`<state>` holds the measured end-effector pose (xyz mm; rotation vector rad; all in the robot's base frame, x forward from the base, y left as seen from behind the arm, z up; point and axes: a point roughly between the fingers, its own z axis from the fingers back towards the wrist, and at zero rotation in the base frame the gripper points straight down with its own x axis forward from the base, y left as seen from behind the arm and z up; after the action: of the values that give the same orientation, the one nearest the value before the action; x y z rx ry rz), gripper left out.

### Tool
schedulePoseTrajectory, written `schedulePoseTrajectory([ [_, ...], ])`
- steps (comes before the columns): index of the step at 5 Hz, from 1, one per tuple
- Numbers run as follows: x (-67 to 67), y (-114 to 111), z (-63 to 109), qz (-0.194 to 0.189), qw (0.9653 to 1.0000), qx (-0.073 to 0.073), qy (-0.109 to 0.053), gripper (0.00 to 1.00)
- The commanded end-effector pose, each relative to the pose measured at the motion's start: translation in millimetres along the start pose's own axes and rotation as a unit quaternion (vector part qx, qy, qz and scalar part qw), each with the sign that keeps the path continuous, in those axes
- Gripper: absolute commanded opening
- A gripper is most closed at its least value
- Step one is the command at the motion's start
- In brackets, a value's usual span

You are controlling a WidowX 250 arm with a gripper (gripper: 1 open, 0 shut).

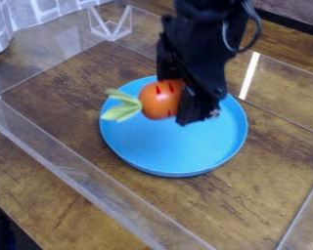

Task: Put the carrot in the blue tray

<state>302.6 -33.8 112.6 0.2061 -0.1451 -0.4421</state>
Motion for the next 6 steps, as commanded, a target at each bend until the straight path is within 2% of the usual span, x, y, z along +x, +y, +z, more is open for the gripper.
schedulePoseTrajectory([
  [1,11.9,0.1,2.8,0.004,0.9994,0.001,-0.035,0.0],
  [3,15.1,5.2,-13.0,0.016,0.9982,-0.018,-0.054,0.0],
  [4,14.8,16.1,-14.7,0.036,0.9975,-0.017,-0.058,0.0],
  [6,19.6,19.3,-24.4,0.047,0.9962,-0.03,-0.067,0.0],
])
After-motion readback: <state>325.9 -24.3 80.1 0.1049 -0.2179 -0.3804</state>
